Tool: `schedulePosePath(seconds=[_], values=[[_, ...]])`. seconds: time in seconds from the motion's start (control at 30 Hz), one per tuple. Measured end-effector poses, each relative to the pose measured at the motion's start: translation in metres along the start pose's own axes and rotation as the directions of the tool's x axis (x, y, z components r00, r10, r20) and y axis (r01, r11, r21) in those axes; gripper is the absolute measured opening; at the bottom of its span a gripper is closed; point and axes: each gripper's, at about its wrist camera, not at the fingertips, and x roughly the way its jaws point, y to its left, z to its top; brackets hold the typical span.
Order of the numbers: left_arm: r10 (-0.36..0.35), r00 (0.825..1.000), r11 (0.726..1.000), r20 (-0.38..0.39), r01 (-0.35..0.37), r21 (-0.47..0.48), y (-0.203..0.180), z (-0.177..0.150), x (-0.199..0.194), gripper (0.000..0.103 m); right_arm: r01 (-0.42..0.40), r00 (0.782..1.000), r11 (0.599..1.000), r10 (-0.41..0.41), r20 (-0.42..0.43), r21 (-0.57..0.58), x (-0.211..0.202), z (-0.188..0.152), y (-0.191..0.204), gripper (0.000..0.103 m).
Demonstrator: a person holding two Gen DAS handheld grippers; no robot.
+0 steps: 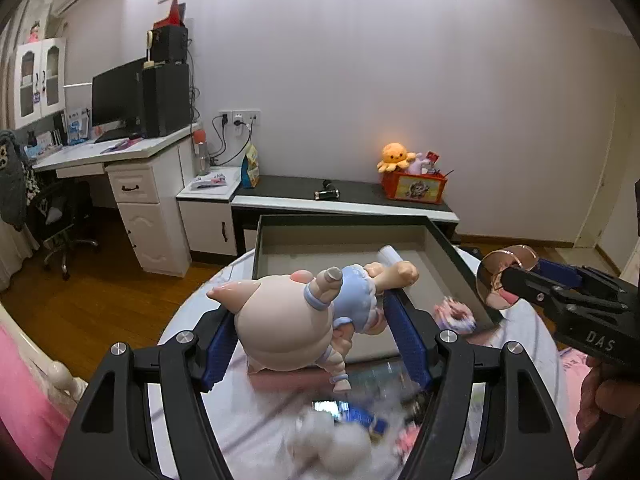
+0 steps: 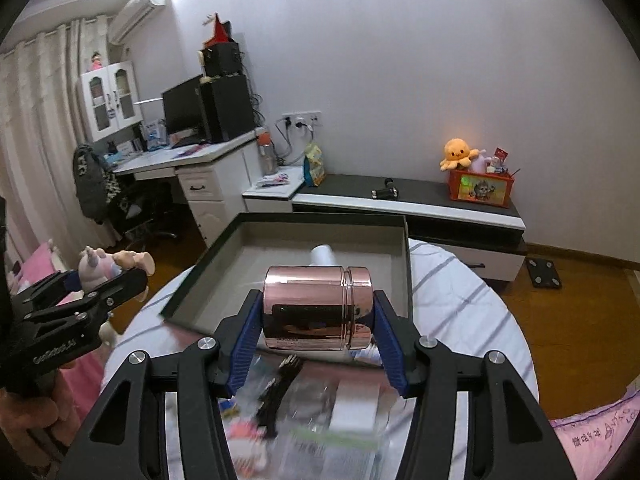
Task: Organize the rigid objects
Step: 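Carry the doll and canister into the box and release both, then withdraw both tools from the box back over the bed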
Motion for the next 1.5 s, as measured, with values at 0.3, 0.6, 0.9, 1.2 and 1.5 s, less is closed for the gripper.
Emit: schedulePosePath(seconds=[0.3, 0.6, 0.9, 1.2, 1.5], values=[[0.021, 0.992, 1.000, -0.121, -0.021, -0.001, -0.005, 0.010, 0.091, 0.071, 0.031, 0.986, 0.999, -0.026, -0.163, 0.033, 0.087, 0.004, -0.021, 0.055], [0.064, 0.991, 0.998, -0.120, -0.065, -0.003, -0.007, 0.008, 0.102, 0.102, 0.048, 0.985, 0.998, -0.040, -0.167, 0.044, 0.089, -0.001, -0.025, 0.086], [0.090, 0.995, 0.996, -0.040, -0.091, -0.005, 0.000, 0.009, 0.045, 0.103, 0.066, 0.994, 0.994, -0.057, -0.096, 0.090, 0.045, -0.004, -0.023, 0.103], [0.089, 0.996, 0.996, 0.030, -0.089, -0.010, -0.001, -0.011, -0.032, 0.103, 0.047, 0.999, 0.992, -0.049, 0.016, 0.118, -0.034, -0.025, -0.010, 0.103], [0.102, 0.990, 0.994, 0.102, -0.098, -0.044, -0.005, -0.034, -0.101, 0.103, 0.091, 0.987, 0.988, -0.106, 0.119, 0.122, -0.109, -0.058, 0.007, 0.103]])
